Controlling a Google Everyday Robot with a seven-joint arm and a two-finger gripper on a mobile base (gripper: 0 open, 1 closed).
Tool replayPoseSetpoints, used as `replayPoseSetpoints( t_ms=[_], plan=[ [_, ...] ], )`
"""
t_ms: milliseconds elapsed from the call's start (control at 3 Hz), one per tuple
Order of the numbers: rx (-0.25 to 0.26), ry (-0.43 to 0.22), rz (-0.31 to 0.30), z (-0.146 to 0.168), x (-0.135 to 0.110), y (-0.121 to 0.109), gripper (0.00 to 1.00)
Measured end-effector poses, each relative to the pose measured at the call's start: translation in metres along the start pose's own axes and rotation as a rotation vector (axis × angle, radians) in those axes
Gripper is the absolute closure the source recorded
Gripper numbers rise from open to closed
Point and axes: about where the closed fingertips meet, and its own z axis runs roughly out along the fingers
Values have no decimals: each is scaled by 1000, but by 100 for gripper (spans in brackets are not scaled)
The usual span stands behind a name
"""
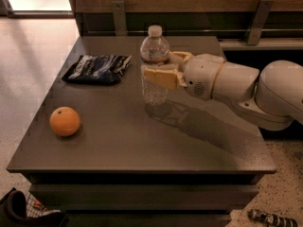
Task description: Move water bottle near orange
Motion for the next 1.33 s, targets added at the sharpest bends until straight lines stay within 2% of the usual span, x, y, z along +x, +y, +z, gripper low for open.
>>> replayPoseSetpoints(
  t_ms=[333, 667, 1000, 1333],
  plan=[
    [-168, -1, -15, 25, -6, 63, 100],
    [-249, -21, -9, 37, -5, 86, 100],
    [-354, -42, 22, 57, 8, 106, 100],
    [-399, -28, 26, 67, 20, 113, 100]
  ],
)
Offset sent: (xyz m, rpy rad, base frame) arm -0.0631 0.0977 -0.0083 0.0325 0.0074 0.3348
